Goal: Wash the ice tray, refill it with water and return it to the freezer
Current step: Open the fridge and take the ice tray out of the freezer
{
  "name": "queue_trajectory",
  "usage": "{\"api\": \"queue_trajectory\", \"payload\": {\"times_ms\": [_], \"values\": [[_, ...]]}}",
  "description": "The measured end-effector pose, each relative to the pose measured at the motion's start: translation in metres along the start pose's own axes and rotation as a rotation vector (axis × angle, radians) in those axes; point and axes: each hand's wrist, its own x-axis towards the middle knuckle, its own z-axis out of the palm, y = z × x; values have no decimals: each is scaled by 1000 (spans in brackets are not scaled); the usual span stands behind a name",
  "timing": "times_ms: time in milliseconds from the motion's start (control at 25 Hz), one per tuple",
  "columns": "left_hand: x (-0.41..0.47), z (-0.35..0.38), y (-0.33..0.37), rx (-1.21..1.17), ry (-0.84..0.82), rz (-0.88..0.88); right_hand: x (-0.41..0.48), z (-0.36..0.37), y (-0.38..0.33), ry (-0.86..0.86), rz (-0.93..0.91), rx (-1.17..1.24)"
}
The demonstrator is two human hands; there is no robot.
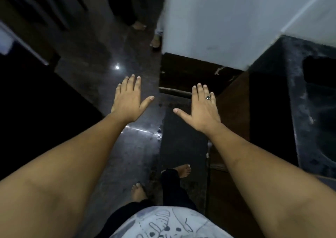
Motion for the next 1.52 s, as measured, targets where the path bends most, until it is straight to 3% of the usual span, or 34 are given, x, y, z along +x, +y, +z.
{"api": "queue_trajectory", "payload": {"times_ms": [360, 640, 840, 1000, 1160, 1360, 1520], "values": [[-219, -45, -197, -3, 156, -572, -13, 2, -269, -29, -589, -35], [-379, -78, -225, -30, 345, -950, -61, -24, -428, -11, -1139, -47], [-449, -120, -225, -19, 535, -1105, -108, -65, -507, 110, -1351, 226], [-466, -190, -244, 62, 734, -1076, -130, -116, -549, 280, -1448, 422], [-455, -258, -271, 50, 848, -965, -133, -163, -594, 592, -1493, 401], [-437, -286, -310, -72, 653, -811, -123, -175, -630, 567, -1361, 214], [-431, -284, -329, -108, 632, -772, -115, -177, -640, 565, -1331, 122]]}}
